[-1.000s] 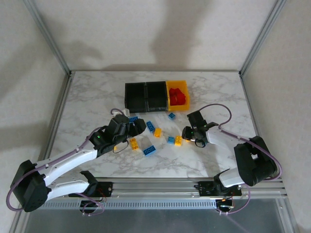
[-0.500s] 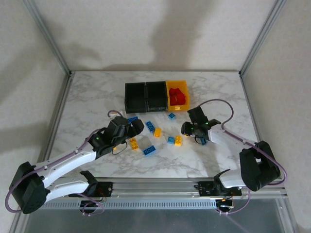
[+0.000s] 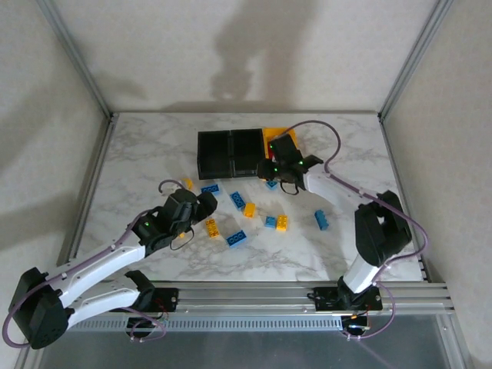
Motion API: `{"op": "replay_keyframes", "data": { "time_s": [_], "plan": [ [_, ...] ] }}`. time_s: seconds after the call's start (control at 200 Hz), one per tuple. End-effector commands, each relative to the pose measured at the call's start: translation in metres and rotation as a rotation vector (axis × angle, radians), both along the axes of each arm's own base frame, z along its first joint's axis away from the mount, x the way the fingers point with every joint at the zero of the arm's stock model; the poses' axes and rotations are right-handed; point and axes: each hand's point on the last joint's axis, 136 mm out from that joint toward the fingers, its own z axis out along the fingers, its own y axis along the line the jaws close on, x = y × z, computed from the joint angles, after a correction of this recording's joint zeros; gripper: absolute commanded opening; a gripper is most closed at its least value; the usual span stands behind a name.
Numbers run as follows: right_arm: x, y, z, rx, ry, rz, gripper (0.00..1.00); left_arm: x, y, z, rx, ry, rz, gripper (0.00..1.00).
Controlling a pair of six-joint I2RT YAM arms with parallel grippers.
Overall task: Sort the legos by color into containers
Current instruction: Place the lego in the container.
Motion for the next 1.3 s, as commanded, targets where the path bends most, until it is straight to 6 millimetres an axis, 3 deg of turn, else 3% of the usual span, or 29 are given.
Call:
{"op": "replay_keyframes", "data": {
  "time_s": [0.0, 0.2, 0.38, 0.561, 0.661, 1.096, 1.292],
  "plan": [
    [0.019, 0.023, 0.012, 0.025, -0.036, 0.042, 0.32, -0.007, 0.018, -0.006, 0.013, 0.019, 0.066, 0.78],
    [0.054, 0.05, 0.005, 0.037, -0.038, 0.059, 0.32, -0.014, 0.028, -0.007, 0.011, 0.024, 0.095, 0.78],
    [0.081, 0.064, -0.022, 0.023, -0.013, 0.047, 0.35, -0.016, 0.032, -0.006, 0.004, 0.024, 0.104, 0.78],
    [0.096, 0.077, -0.036, 0.022, 0.007, 0.054, 0.38, -0.018, 0.033, -0.007, 0.002, 0.028, 0.106, 0.78],
    [0.101, 0.08, -0.039, 0.02, 0.012, 0.051, 0.45, -0.019, 0.033, -0.008, 0.003, 0.032, 0.106, 0.78],
    [0.092, 0.072, 0.006, 0.024, -0.061, 0.055, 0.59, -0.014, 0.026, -0.011, 0.004, 0.039, 0.088, 0.78],
    [0.051, 0.063, 0.03, 0.031, -0.083, 0.099, 0.57, -0.01, 0.022, -0.005, 0.004, 0.027, 0.073, 0.78]
  ]
}}
